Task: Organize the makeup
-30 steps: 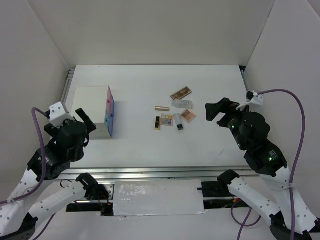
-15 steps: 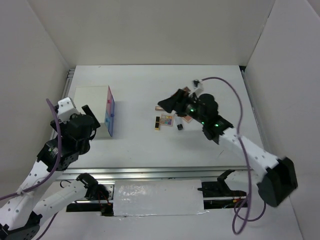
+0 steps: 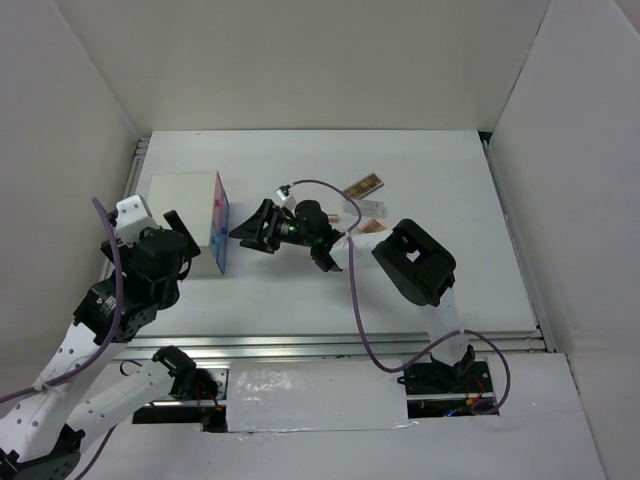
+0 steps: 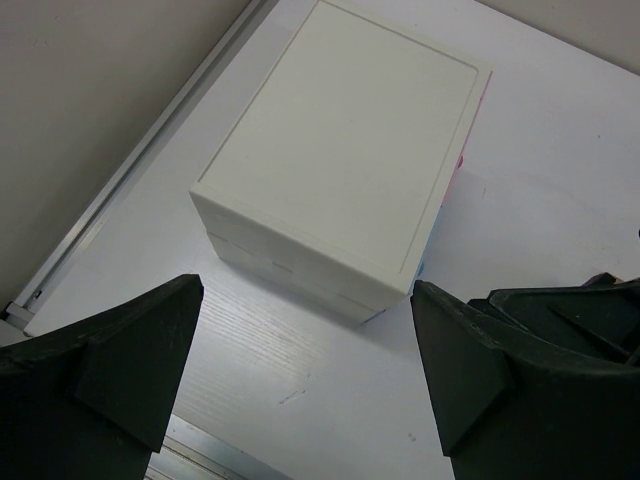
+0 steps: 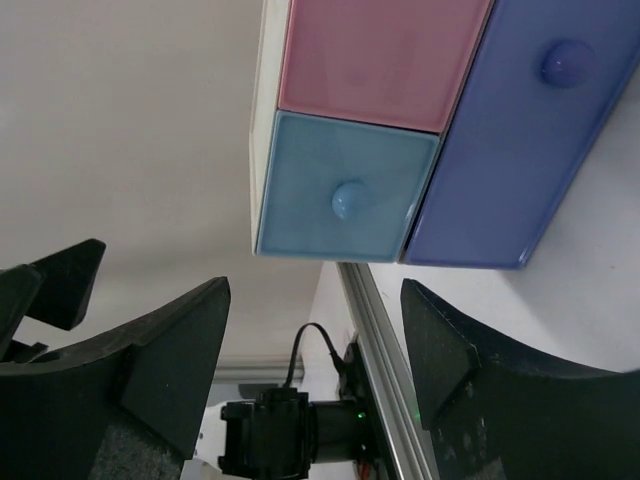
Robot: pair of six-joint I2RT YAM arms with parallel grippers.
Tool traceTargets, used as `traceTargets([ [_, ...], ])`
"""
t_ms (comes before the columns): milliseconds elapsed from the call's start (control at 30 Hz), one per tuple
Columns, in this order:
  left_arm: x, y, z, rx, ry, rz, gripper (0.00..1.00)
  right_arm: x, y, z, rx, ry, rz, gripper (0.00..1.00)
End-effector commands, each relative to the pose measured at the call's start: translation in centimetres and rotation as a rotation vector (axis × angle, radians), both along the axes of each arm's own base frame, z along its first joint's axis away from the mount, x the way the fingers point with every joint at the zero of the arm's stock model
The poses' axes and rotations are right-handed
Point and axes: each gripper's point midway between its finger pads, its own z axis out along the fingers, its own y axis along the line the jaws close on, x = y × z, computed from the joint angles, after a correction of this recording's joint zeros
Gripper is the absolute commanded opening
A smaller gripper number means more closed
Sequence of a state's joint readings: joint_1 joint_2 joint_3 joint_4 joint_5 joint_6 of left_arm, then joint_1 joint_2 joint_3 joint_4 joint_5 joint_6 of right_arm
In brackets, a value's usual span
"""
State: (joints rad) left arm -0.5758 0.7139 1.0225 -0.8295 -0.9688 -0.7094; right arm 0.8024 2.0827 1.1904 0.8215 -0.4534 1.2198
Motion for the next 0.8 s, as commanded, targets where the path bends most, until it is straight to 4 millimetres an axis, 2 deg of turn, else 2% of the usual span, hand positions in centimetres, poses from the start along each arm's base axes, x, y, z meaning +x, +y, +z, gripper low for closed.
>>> traceTargets([
  [0, 0.6, -0.1, 0.2, 0.010, 0.001, 0.012, 0.99, 0.5, 1.5, 4.5, 0.134, -0.072, 0.007, 0.76],
  [67, 0.7, -0.2, 0.1, 0.016, 0.014, 0.011, 0.99, 0.8, 2.0, 3.1, 0.117, -0.053, 0.013, 0.75],
  [100, 0.8, -0.3, 0.0, 0.019, 0.019, 0.009, 0.99, 0.9, 2.3, 3.3, 0.132, -0.059, 0.019, 0.74],
  [133, 0.9, -0.4, -0.1, 0.020, 0.023, 0.006, 0.99, 1.0, 2.5, 2.3, 0.123, -0.040, 0.030, 0.73],
  [167, 0.9, -0.4, -0.1, 0.022, 0.026, 0.006, 0.99, 1.0, 2.9, 2.4, 0.129, -0.042, 0.036, 0.71],
  [300, 0.9, -0.3, -0.3, 0.028, 0.037, 0.015, 0.99, 1.6, 3.3, 0.7, 0.103, -0.017, 0.027, 0.67],
  [433, 1.0, -0.4, -0.3, 0.025, 0.035, 0.012, 0.99, 1.8, 3.9, 0.3, 0.107, -0.010, 0.044, 0.65],
  [467, 1.0, -0.4, -0.3, 0.024, 0.036, 0.009, 0.99, 1.8, 4.2, 0.8, 0.116, -0.018, 0.055, 0.64],
  [500, 1.0, -0.5, -0.3, 0.024, 0.035, 0.007, 0.99, 1.8, 4.3, 0.2, 0.106, -0.008, 0.058, 0.63],
  [533, 1.0, -0.5, -0.3, 0.021, 0.033, 0.004, 0.99, 1.9, 4.5, 0.2, 0.111, -0.007, 0.061, 0.58],
  [767, 1.0, -0.6, -0.3, 0.023, 0.038, 0.005, 0.99, 1.1, 5.5, 0.1, 0.140, 0.011, 0.101, 0.52],
])
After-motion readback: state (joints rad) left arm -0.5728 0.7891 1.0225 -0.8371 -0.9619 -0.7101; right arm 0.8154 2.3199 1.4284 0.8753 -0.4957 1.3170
